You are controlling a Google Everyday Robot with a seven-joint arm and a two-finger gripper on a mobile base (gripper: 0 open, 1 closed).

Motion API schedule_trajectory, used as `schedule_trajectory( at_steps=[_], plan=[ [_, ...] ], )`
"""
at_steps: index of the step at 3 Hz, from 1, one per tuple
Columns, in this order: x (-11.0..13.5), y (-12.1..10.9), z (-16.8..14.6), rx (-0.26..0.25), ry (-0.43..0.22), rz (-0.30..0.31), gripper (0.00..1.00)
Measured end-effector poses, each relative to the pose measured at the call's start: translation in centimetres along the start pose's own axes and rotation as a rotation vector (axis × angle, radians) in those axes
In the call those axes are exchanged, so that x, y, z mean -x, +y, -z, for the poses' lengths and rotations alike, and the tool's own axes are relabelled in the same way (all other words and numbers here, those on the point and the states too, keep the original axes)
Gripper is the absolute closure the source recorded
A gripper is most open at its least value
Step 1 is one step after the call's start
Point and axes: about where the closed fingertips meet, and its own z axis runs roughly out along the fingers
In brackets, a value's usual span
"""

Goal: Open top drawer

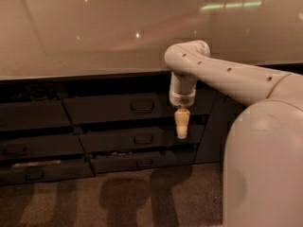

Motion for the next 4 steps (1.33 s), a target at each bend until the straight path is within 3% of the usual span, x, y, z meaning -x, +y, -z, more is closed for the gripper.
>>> schedule_trajectory(
  at_steps=[1,3,4],
  plan=[
    [-0.5,1.2,-0.1,-0.038,0.012,-0.023,0.00],
    [1.2,6.0,0.9,-0.246,0.069,-0.033,0.00],
    [0.7,8.0,-1.1,-0.212,0.096,-0.026,0.00]
  ],
)
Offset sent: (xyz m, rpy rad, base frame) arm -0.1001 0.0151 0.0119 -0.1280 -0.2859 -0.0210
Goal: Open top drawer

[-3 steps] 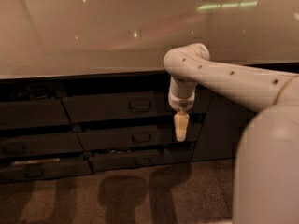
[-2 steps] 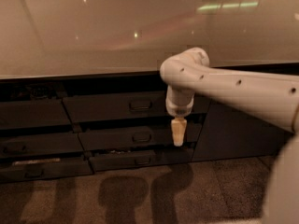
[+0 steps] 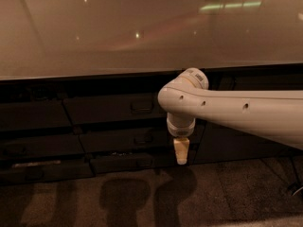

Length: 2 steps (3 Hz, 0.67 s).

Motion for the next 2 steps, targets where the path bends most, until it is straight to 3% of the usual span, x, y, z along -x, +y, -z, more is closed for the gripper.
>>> schedule_trajectory(
  at_steps=[1,2],
  plan=[
    [0.0,0.0,0.0,0.000,0.000,0.000,0.00],
    [0.1,0.4,3.0,-0.056,-0.019,-0.019,0.00]
  ],
)
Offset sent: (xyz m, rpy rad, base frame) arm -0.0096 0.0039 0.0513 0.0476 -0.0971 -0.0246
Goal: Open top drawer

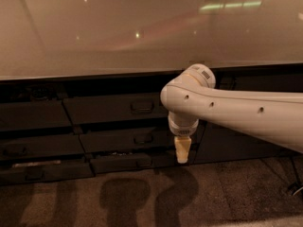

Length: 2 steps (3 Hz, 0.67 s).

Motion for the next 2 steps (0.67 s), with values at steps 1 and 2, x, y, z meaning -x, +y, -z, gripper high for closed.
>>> schedule_trajectory(
  at_steps=[1,2],
  plan=[
    [0.17,0.24,3.96,-0.072,-0.004,-0.004,0.00],
    [0.17,0.24,3.96,-0.072,-0.004,-0.004,0.00]
  ],
)
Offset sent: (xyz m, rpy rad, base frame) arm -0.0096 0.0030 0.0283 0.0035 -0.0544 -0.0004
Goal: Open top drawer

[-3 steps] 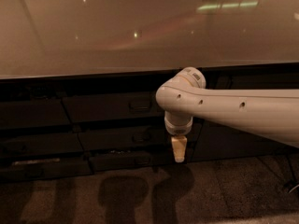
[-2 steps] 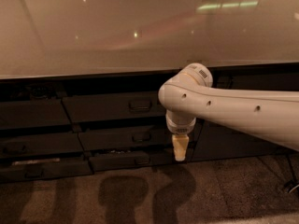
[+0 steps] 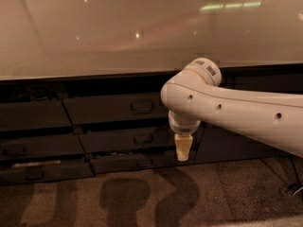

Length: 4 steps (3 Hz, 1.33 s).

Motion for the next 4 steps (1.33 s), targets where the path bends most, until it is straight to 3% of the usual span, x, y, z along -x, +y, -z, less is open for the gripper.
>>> schedule_trajectory(
  at_steps=[1,2,3,4],
  plan=[
    [-1.6,-2.1,-0.1,0.011,0.019,-0.044,0.00],
    [-4.6,-6.9,-0.2,0.031,0.042,-0.111,0.00],
    [-4.7,-8.8,1.1,-0.004,0.027,-0.135,0.00],
    [-4.7,-8.8,1.1,-0.004,0.027,-0.135,0.00]
  ],
)
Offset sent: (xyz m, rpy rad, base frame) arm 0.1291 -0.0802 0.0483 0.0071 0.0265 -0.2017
